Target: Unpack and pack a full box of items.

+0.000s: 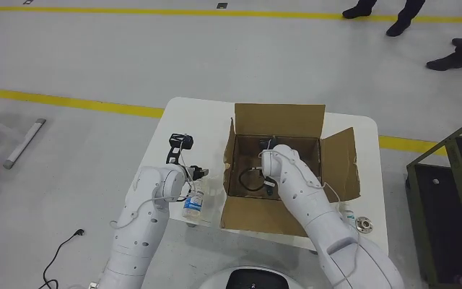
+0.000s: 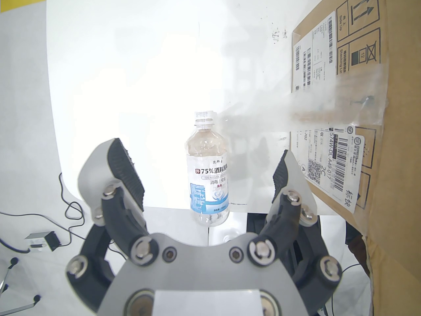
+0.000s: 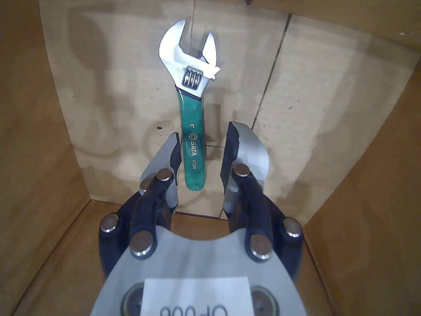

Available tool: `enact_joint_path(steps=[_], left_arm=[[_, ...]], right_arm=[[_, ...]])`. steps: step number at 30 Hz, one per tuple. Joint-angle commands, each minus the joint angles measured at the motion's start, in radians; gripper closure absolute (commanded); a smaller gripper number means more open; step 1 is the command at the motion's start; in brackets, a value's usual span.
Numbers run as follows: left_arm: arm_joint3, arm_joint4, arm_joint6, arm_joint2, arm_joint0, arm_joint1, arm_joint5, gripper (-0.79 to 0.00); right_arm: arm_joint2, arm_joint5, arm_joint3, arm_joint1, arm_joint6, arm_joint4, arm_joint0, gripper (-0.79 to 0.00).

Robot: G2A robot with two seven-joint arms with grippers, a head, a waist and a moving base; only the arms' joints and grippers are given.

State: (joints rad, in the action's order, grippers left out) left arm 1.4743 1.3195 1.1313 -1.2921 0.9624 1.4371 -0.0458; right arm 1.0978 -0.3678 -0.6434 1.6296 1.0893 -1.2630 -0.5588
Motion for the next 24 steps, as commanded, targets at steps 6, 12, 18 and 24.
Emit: enact_joint_path(steps=[6, 12, 18, 24], left_arm=[[0.000, 0.000, 0.000, 0.000, 0.000, 0.000, 0.000, -0.785], [0.000, 0.000, 0.000, 0.000, 0.000, 0.000, 0.000, -0.785], [0.000, 0.000, 0.000, 0.000, 0.000, 0.000, 0.000, -0.785], [0.000, 0.000, 0.000, 0.000, 0.000, 0.000, 0.000, -0.785]], right_arm=[[-0.005, 0.003, 0.043, 0.007, -0.021, 0.012, 0.015, -0.311], [-0.010, 0.004, 0.073, 0.014, -0.033, 0.023, 0.027, -0.317], [-0.014, 0.009, 0.098, 0.020, -0.043, 0.034, 0.038, -0.314], [-0.017, 0.012, 0.126, 0.025, -0.052, 0.041, 0.049, -0.317]])
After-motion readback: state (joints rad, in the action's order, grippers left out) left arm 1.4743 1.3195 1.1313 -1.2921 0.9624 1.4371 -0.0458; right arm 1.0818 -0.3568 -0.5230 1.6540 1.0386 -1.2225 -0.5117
